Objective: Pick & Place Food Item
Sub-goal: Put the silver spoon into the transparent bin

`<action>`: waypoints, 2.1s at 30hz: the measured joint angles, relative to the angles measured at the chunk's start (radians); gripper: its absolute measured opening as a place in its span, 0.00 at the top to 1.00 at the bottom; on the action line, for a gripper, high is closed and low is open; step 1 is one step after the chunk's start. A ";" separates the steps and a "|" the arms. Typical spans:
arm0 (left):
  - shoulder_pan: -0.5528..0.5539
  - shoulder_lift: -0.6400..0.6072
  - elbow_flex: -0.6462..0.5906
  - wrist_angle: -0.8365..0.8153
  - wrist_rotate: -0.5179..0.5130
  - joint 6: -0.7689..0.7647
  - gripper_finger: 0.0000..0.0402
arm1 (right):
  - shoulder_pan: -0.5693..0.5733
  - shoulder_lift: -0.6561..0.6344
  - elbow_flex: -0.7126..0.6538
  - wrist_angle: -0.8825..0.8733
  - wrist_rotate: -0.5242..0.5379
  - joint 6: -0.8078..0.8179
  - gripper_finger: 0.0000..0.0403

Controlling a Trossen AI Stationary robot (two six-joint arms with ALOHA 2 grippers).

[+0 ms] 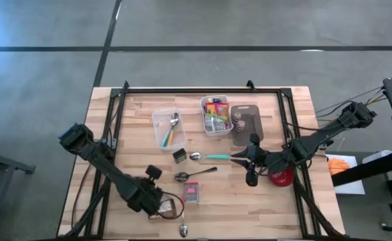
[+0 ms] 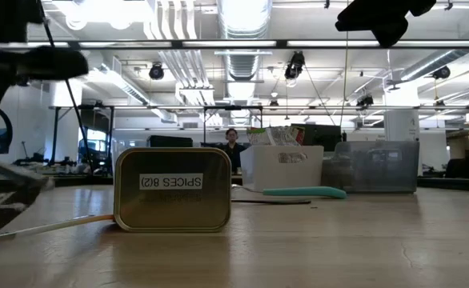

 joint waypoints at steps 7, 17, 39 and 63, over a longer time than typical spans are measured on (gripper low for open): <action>0.021 -0.067 0.084 -0.115 -0.159 0.067 1.00 | 0.000 0.000 0.000 0.000 0.000 -0.001 0.83; 0.136 -0.259 0.070 -0.096 -0.213 0.413 1.00 | 0.000 0.000 0.000 0.000 0.005 -0.001 0.83; 0.168 -0.265 0.059 0.192 -0.137 0.822 1.00 | -0.005 0.003 0.000 0.008 0.031 0.002 0.83; 0.305 -0.254 0.059 0.059 -0.058 0.895 1.00 | -0.005 0.003 0.000 0.008 0.028 0.002 0.83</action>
